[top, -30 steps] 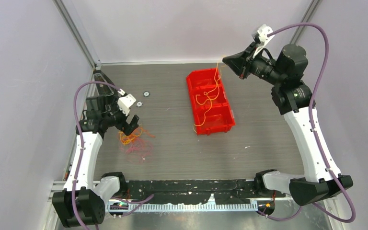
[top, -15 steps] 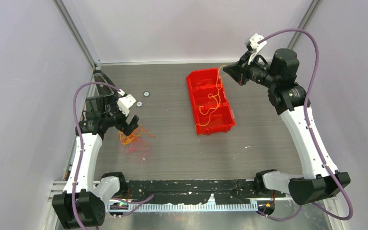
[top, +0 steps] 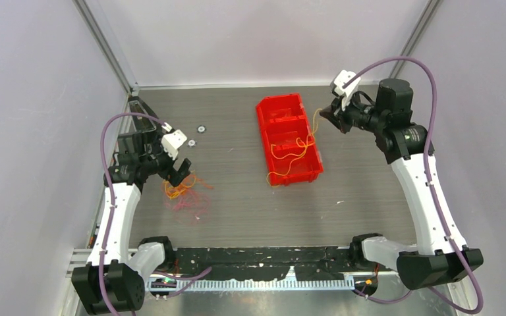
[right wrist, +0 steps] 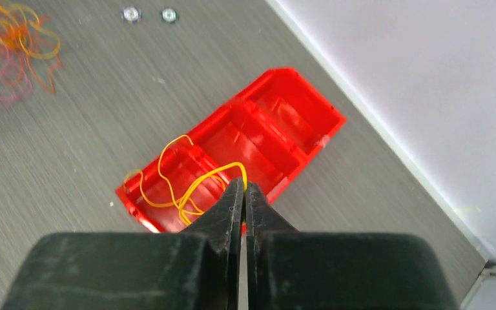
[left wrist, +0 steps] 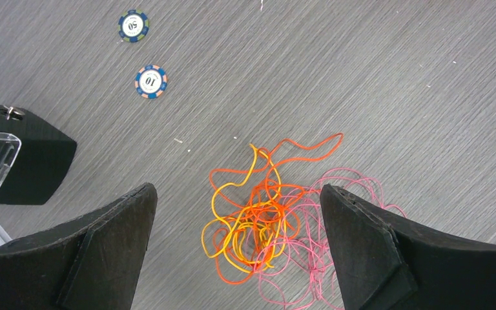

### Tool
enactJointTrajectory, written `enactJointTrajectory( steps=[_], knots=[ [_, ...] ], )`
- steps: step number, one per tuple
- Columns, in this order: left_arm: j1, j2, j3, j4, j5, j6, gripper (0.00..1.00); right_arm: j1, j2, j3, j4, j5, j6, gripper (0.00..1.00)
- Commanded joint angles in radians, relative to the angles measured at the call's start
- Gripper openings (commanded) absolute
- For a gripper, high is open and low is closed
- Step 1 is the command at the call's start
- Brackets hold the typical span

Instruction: Untangle the cables

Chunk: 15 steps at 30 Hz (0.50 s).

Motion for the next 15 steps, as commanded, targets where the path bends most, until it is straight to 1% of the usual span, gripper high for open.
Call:
enactJointTrajectory(
  steps=[1, 6, 12, 15],
  knots=[
    [-0.001, -0.005, 0.014, 0.018, 0.018, 0.002, 0.99, -0.015, -0.017, -0.057, -0.083, -0.02, -0.167, 0.05],
    [0.0, -0.001, 0.015, 0.014, 0.012, 0.001, 1.0, 0.015, 0.033, -0.109, -0.052, -0.047, -0.115, 0.05],
    [-0.001, -0.005, 0.005, 0.01, 0.011, -0.001, 1.0, 0.137, 0.103, -0.188, 0.061, -0.013, -0.028, 0.05],
    [-0.001, -0.008, 0.007, 0.007, 0.017, -0.009, 1.0, 0.172, 0.166, -0.214, 0.116, -0.003, 0.007, 0.05]
  ],
)
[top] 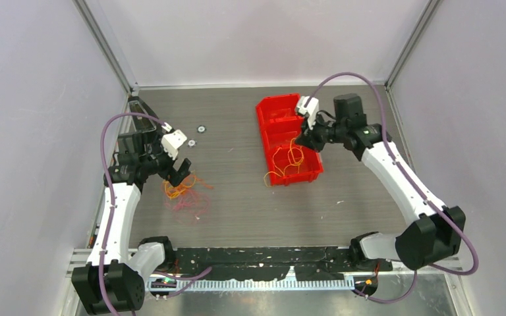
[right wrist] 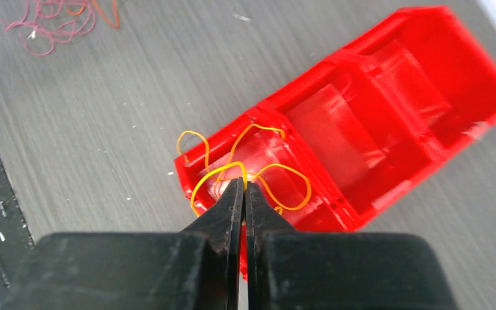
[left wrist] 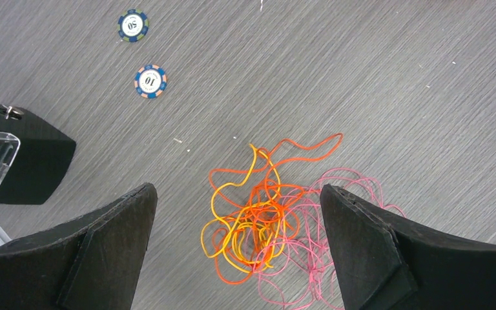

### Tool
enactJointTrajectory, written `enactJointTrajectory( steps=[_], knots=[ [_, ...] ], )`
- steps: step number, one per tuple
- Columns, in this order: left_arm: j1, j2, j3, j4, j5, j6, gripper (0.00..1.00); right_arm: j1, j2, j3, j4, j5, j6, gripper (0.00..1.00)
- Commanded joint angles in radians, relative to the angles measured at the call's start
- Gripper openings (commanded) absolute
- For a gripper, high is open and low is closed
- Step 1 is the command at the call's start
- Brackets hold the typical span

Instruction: Untangle the cables

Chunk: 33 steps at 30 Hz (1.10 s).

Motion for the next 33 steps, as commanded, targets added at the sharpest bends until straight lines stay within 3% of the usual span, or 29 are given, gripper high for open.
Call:
enactJointTrajectory(
  steps=[1, 14, 15, 18, 20, 22, 26, 33],
  knots=[
    [-0.002, -0.009, 0.009, 0.007, 0.018, -0.012, 1.0, 0.052, 0.063, -0.037, 0.127, 0.011, 0.066, 0.06],
    [-0.001, -0.028, 0.019, -0.009, 0.041, -0.035, 1.0, 0.066, 0.269, -0.167, 0.248, 0.208, -0.117, 0.05],
    [-0.001, -0.026, 0.019, -0.01, 0.041, -0.035, 1.0, 0.068, 0.279, -0.162, 0.234, 0.231, -0.119, 0.08],
    [-0.001, -0.027, 0.019, -0.013, 0.038, -0.034, 1.0, 0.067, 0.278, -0.088, 0.147, 0.244, -0.096, 0.41],
    [-0.001, -0.032, 0.016, -0.013, 0.036, -0.034, 1.0, 0.066, 0.252, -0.039, 0.077, 0.223, -0.075, 0.51],
    [-0.002, -0.036, 0.014, -0.015, 0.038, -0.035, 1.0, 0.067, 0.211, 0.0, 0.026, 0.187, -0.064, 0.58],
    [-0.001, -0.039, 0.012, -0.014, 0.041, -0.037, 0.99, 0.082, 0.16, 0.078, -0.117, 0.131, -0.094, 0.61],
    [-0.001, -0.043, 0.018, -0.024, 0.043, -0.048, 1.0, 0.282, 0.197, 0.128, -0.273, 0.201, -0.292, 0.68]
  ],
)
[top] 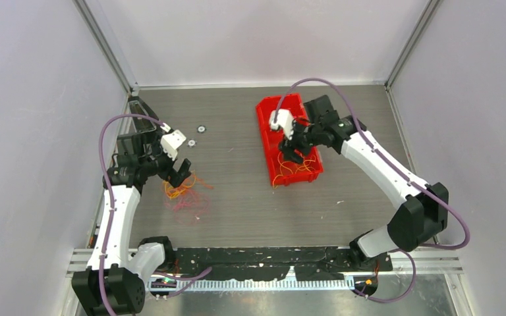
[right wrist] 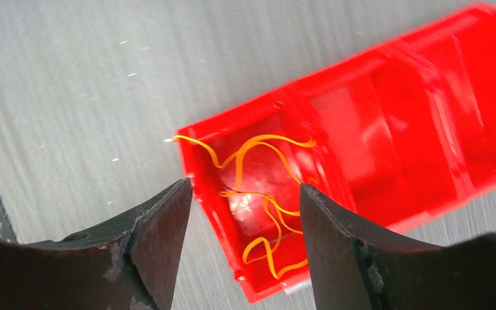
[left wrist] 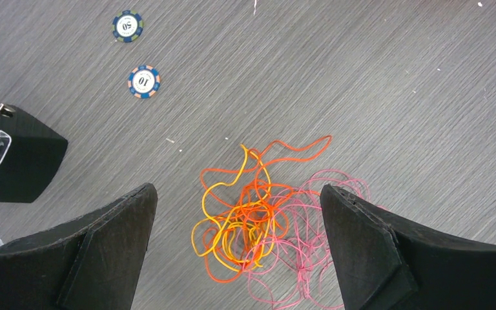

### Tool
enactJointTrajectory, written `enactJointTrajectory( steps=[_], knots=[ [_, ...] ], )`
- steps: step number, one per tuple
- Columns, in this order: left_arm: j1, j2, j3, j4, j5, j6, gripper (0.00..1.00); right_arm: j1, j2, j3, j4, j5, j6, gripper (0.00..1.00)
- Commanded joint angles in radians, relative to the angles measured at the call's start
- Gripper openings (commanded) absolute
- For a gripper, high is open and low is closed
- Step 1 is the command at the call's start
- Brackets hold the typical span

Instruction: Untangle the cables

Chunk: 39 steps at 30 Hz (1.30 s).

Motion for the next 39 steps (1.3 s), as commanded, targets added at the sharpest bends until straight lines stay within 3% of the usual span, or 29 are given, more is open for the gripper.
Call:
enactJointTrajectory(
  steps=[1, 11, 22, 30, 39],
  knots=[
    [-0.001, -0.019, 0.022, -0.014, 0.029, -0.019, 1.0, 0.125, 0.043, 0.032, -0.153, 0.031, -0.15, 0.69],
    [-0.001, 0.096, 0.15, -0.149, 0.088, -0.1, 1.0, 0.308, 0.159, -0.001, -0.089, 0.172, -0.384, 0.69],
    [-0.001, 0.14, 0.196, -0.204, 0.134, -0.086, 1.0, 0.324, 0.277, -0.028, -0.065, 0.215, -0.538, 0.68],
    [-0.001, 0.15, 0.199, -0.196, 0.126, -0.086, 1.0, 0.324, 0.303, -0.056, -0.035, 0.227, -0.585, 0.49],
    [0.0, 0.159, 0.213, -0.198, 0.12, -0.085, 0.99, 0.324, 0.301, -0.07, -0.021, 0.239, -0.606, 0.13]
  ],
)
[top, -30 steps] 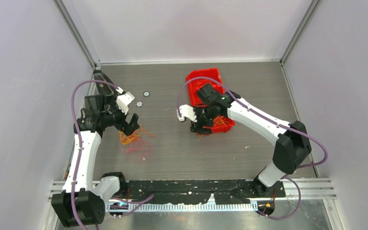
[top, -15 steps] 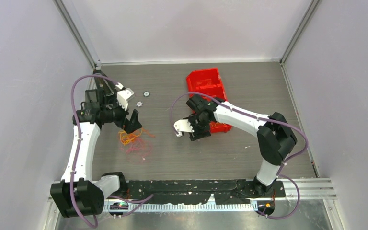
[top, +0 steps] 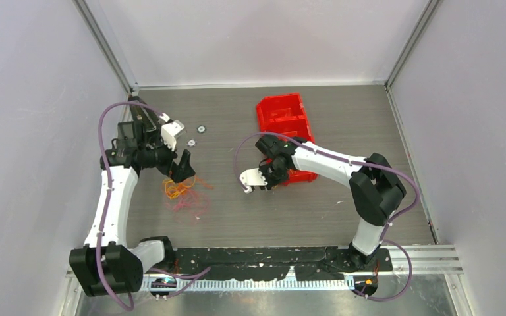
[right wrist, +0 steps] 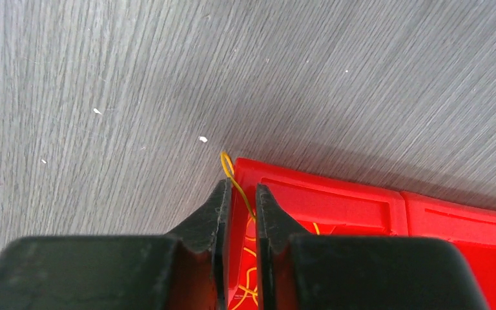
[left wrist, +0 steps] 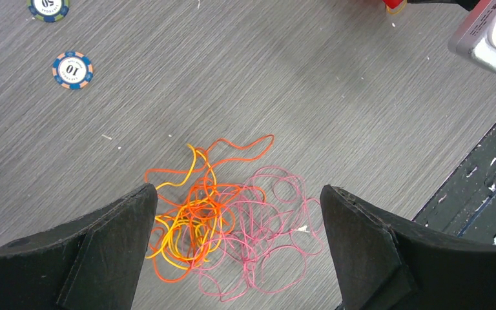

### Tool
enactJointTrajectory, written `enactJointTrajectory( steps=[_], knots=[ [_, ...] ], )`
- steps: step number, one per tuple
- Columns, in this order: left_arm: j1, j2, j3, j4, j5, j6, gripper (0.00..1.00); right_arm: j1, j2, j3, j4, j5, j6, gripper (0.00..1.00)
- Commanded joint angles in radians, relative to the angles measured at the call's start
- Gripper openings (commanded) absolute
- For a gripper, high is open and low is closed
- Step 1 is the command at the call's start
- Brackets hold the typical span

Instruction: Untangle the cables

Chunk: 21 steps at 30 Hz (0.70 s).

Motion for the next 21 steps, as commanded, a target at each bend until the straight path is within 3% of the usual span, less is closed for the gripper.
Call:
enactJointTrajectory(
  steps=[1, 13, 21],
  knots=[
    [0.001, 0.004, 0.049, 0.001, 0.022, -0.001, 0.99, 0.002, -0.015, -0.002, 0.025, 0.006, -0.031, 0.08],
    [0.001, 0.003, 0.046, 0.005, 0.022, -0.003, 0.99, -0.051, -0.104, 0.053, -0.033, -0.117, 0.037, 0.06],
    [0.001, 0.008, 0.043, 0.011, 0.017, -0.008, 1.0, -0.222, -0.104, 0.131, -0.064, -0.177, 0.124, 0.06]
  ],
)
